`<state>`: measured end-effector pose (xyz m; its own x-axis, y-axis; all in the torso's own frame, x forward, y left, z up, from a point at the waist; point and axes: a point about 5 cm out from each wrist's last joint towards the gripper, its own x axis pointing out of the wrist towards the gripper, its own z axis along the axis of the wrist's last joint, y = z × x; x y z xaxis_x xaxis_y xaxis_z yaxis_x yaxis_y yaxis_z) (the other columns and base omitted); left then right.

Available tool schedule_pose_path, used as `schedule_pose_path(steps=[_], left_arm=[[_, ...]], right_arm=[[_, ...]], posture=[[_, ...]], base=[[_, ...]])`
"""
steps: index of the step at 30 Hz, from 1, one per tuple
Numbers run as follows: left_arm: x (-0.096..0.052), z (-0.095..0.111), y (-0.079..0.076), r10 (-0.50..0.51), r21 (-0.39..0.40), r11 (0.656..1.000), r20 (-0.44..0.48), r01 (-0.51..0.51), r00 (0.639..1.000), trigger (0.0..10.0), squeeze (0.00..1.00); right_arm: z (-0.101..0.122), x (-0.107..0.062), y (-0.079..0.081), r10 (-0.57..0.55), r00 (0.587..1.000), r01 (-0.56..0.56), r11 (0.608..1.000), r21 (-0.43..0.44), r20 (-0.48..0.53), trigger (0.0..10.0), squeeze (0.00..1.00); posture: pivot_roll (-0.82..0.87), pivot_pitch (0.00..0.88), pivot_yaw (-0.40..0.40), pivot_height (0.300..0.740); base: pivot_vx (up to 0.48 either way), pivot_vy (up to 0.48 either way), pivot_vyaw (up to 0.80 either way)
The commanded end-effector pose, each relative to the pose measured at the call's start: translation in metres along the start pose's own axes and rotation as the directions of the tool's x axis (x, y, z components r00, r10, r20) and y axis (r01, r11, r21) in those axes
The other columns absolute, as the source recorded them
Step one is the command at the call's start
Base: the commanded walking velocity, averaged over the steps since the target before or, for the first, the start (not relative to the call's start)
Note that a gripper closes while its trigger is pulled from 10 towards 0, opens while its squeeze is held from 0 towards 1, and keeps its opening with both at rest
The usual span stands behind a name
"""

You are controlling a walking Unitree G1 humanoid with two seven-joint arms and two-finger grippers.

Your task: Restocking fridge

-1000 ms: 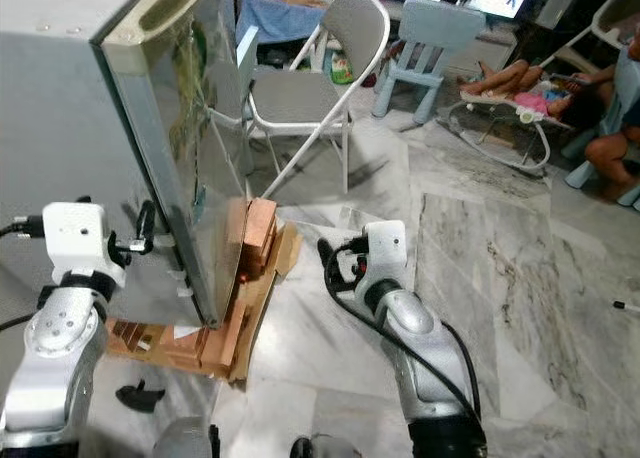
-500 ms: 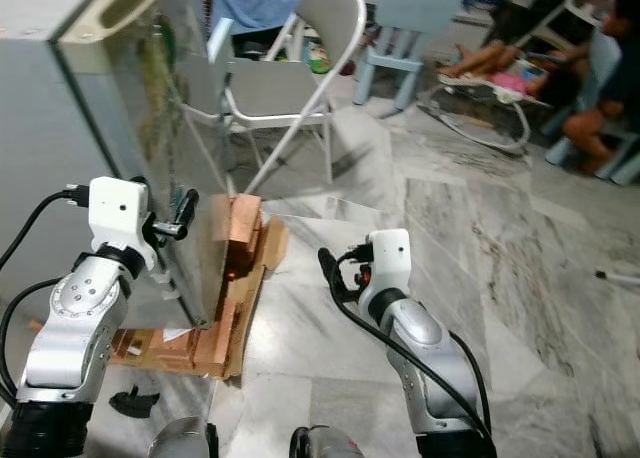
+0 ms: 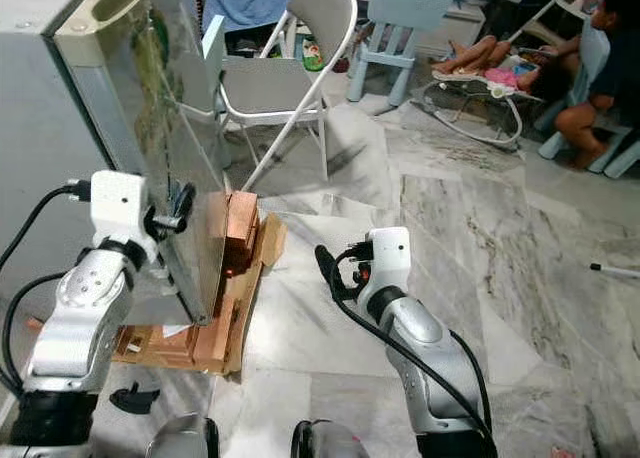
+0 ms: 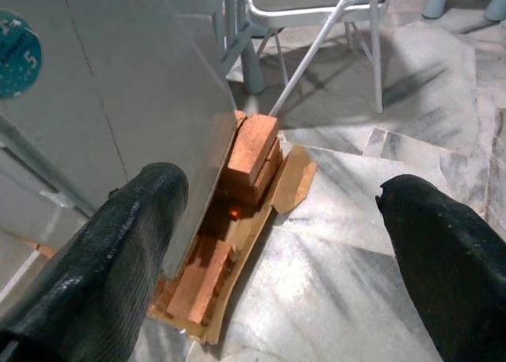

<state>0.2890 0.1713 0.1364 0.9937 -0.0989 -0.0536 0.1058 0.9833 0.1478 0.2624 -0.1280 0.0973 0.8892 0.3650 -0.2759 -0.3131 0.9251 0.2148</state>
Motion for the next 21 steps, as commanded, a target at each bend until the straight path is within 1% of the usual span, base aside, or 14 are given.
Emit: schedule_pose_path(steps=[1,2,4,8,9,10,11,15,18,21], left_arm=[[-0.003,-0.001,-0.005,-0.04,0.01,0.999,-0.028,0.04,0.999,10.0,0.0],[-0.004,-0.004,-0.005,-0.05,0.022,0.998,-0.048,0.051,0.998,10.0,0.0],[-0.003,-0.003,-0.003,-0.046,0.026,0.999,-0.041,0.047,0.998,10.0,0.0],[0.006,0.001,0.002,-0.036,0.038,0.999,-0.028,0.037,0.999,10.0,0.0],[0.012,0.003,0.003,-0.019,0.041,0.999,-0.021,0.02,1.0,10.0,0.0],[0.012,0.003,0.003,-0.019,0.041,0.999,-0.021,0.02,1.0,10.0,0.0],[0.018,0.005,0.004,0.006,0.047,0.999,-0.017,-0.005,1.0,10.0,0.0],[0.03,0.012,0.007,0.078,0.058,0.995,-0.002,-0.077,0.997,10.0,0.0],[0.033,0.014,0.005,0.068,0.036,0.997,0.009,-0.068,0.998,10.0,0.0],[0.04,0.018,0.001,0.07,0.061,0.996,0.028,-0.071,0.997,10.0,0.0]], right_arm=[[0.004,-0.002,0.002,0.022,1.0,-0.022,1.0,0.012,0.016,10.0,0.0],[0.005,-0.001,0.004,0.036,0.999,-0.037,0.999,0.026,0.02,10.0,0.0],[0.005,0.0,0.007,0.047,0.999,-0.048,0.999,0.021,0.018,10.0,0.0],[0.006,0.003,0.007,0.054,0.998,-0.054,0.998,0.017,0.017,10.0,0.0],[0.007,0.004,0.007,0.054,0.998,-0.054,0.998,0.016,0.021,10.0,0.0],[0.007,0.004,0.007,0.054,0.998,-0.054,0.998,0.016,0.021,10.0,0.0],[0.008,0.006,0.007,0.053,0.998,-0.053,0.998,0.014,0.026,10.0,0.0],[0.016,0.01,0.009,0.057,0.997,-0.058,0.998,0.011,0.055,10.0,0.0],[0.016,0.011,0.009,0.058,0.997,-0.058,0.998,0.011,0.057,10.0,0.0],[0.015,0.011,0.009,0.057,0.997,-0.058,0.998,0.01,0.052,10.0,0.0]], posture=[[0.12,0.132,-0.117,0.74],[0.12,0.132,-0.117,0.74],[0.12,0.129,-0.119,0.74],[0.13,0.124,-0.122,0.74],[0.14,0.122,-0.125,0.74],[0.14,0.122,-0.125,0.74],[0.14,0.12,-0.125,0.74],[0.14,0.116,-0.121,0.74],[0.14,0.115,-0.121,0.74],[0.14,0.112,-0.123,0.74]], base=[[0.0,0.0,0.0],[0.0,0.0,0.0],[0.0,0.0,0.0],[0.0,0.0,0.0],[0.0,0.0,0.0],[0.0,0.0,0.0],[0.0,0.0,0.0],[0.0,0.0,0.0],[0.0,0.0,0.0],[0.0,0.0,0.0]])
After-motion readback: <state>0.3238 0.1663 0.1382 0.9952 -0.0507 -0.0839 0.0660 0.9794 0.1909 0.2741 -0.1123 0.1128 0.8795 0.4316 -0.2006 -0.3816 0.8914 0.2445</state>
